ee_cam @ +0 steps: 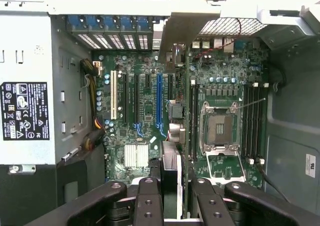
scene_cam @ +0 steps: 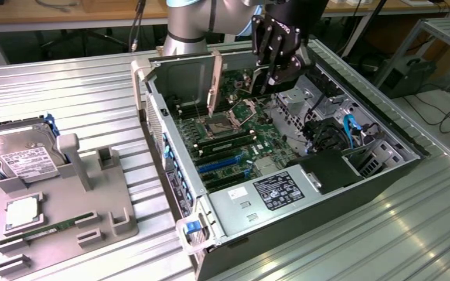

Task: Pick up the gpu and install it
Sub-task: 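Insert the gpu into the slot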

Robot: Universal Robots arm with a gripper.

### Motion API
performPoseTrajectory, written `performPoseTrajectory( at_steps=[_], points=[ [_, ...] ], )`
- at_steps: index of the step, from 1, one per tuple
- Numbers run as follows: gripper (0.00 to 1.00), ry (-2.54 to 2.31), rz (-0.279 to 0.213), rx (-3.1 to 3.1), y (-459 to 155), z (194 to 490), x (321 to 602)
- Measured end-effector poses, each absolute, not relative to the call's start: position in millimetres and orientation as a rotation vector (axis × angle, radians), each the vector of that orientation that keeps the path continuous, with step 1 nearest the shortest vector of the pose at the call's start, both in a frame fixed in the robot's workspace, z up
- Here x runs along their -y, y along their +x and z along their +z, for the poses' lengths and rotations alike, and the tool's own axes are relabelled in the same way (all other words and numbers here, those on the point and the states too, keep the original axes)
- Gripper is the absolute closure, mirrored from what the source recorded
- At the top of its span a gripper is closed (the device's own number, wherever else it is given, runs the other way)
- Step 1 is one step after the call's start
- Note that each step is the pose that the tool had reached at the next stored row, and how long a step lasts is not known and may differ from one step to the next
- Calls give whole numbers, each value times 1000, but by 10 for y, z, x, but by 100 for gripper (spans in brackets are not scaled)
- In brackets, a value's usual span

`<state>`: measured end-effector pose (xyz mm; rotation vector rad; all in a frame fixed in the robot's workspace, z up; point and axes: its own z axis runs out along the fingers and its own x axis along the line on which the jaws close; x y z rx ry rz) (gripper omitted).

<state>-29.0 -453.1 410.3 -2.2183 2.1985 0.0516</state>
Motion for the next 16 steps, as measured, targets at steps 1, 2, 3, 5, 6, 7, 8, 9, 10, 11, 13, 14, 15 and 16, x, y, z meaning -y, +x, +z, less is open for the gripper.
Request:
performPoseTrajectory(
  at_steps=[1,2,3,5,6,7,8,9,10,11,13,14,15,16],
  points=[
    [72,-2220,52,-2196,-289,4100,4531],
    [72,-2221,52,-2195,-290,4097,4531],
    [72,-2221,52,-2195,-290,4095,4531],
    [72,-2222,52,-2194,-290,4090,4531],
    [72,-2222,52,-2194,-290,4087,4531],
    [72,-2222,52,-2194,-290,4084,4531],
    [72,-2222,52,-2194,-290,4081,4531],
    [72,-2222,52,-2194,-290,4077,4531],
    [72,-2223,52,-2194,-290,4073,4531],
    [72,-2223,52,-2193,-290,4068,4531],
    [72,-2224,53,-2192,-290,4058,4531],
    [72,-2224,54,-2191,-290,4054,4531],
    [72,-2224,54,-2190,-290,4047,4531],
    [72,-2225,54,-2190,-290,4040,4531]
  ],
)
